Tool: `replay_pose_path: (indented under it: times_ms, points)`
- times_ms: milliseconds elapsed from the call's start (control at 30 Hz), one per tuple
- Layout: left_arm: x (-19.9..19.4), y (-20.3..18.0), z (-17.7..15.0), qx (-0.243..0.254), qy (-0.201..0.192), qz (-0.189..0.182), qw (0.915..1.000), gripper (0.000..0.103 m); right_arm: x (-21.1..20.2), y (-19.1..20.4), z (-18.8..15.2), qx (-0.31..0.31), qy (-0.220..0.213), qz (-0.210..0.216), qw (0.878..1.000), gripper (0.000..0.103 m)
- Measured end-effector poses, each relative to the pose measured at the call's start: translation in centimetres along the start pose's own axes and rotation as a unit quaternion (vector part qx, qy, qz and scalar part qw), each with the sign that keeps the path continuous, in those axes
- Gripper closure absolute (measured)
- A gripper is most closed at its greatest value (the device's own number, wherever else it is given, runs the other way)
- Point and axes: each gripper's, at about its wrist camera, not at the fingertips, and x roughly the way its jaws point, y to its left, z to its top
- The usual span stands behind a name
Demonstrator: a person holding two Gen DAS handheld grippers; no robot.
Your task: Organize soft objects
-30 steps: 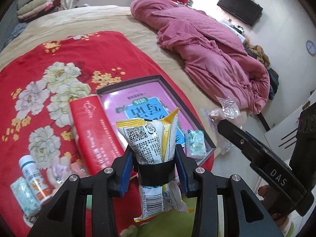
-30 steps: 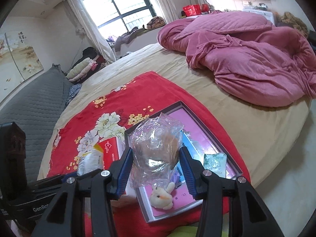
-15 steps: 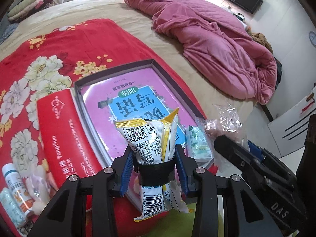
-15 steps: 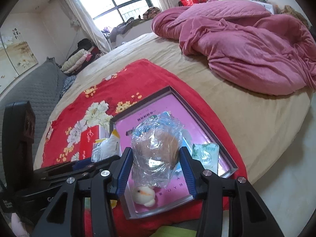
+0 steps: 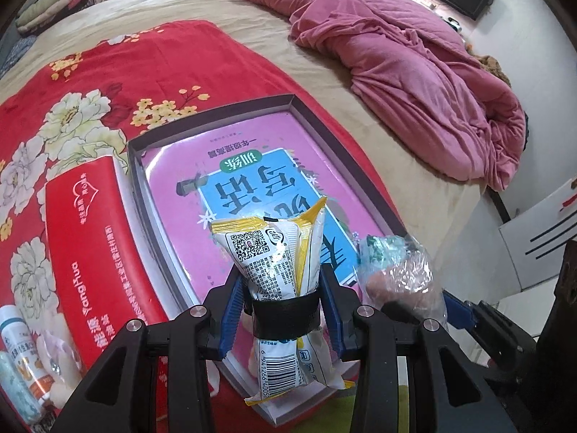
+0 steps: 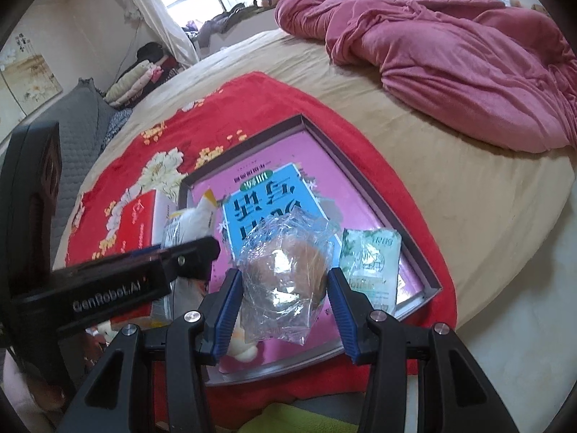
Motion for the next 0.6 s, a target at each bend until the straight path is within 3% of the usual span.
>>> replay_pose_path:
  times_ms: [367, 600]
  points:
    - [1.6, 0.6, 0.5, -0.007, 0.01, 0.01, 0.9999, 0.061, 2.3, 1.1, -1.5, -0.056, 0.048, -0.013, 0.997, 0.055]
    - [2.4, 1.0, 0.3, -0.01, 0.017, 0.012, 0.9997, 0.061, 3.1, 0.8, -1.9, -0.056, 0.061, -0.012, 0.996, 0.055]
